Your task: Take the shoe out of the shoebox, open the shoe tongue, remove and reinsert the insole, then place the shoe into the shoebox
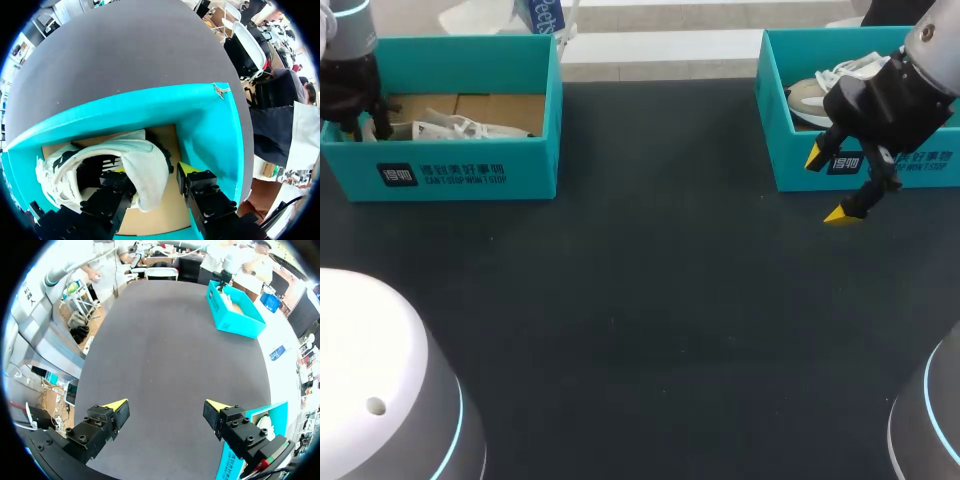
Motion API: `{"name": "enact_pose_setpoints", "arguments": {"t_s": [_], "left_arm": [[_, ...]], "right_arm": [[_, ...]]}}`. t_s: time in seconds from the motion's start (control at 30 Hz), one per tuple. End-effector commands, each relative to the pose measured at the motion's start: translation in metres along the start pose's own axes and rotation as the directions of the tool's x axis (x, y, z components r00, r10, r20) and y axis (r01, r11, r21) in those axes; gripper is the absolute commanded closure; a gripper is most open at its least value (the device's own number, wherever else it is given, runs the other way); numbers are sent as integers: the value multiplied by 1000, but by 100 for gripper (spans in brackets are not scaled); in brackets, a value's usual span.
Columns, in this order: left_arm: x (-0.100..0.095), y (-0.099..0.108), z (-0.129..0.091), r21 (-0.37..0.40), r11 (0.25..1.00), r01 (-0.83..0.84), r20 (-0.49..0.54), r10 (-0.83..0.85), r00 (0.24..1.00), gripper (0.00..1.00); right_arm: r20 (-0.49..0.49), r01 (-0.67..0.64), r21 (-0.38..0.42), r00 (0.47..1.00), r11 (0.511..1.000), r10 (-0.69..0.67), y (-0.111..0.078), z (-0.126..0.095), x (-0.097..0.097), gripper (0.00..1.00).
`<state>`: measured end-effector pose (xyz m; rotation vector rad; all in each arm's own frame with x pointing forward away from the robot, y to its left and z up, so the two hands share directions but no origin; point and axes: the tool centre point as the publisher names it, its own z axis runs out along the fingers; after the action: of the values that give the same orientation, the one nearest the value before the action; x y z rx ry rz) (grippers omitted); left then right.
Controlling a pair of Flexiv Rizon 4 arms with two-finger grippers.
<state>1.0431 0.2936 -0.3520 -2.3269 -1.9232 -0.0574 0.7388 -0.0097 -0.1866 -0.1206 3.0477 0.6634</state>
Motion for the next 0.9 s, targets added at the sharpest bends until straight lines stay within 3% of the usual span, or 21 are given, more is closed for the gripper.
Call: {"name": "enact_pose_setpoints", "arguments": {"t_s": [0.03, 0.17, 0.43, 0.6, 0.9], "left_arm": [[3, 1, -8, 2, 1000, -1, 20, 1, 1000, 48], [2, 0, -20, -15, 1000, -16, 50, 17, 999, 33], [-3, -1, -44, -47, 998, -47, 93, 52, 994, 23], [-9, -2, -63, -58, 997, -53, 125, 60, 990, 25], [-2, -12, -117, -65, 998, -10, 221, 24, 975, 27]], "right_arm": [[-1, 0, 3, 1000, 1000, 0, 0, 1, -1, 0], [-1, 0, 3, 1000, 1000, 0, 0, 1, -1, 0], [-1, 0, 3, 1000, 1000, 0, 0, 1, -1, 0], [-1, 0, 3, 1000, 1000, 0, 0, 1, -1, 0], [-1, 0, 3, 1000, 1000, 0, 0, 1, -1, 0]]}}
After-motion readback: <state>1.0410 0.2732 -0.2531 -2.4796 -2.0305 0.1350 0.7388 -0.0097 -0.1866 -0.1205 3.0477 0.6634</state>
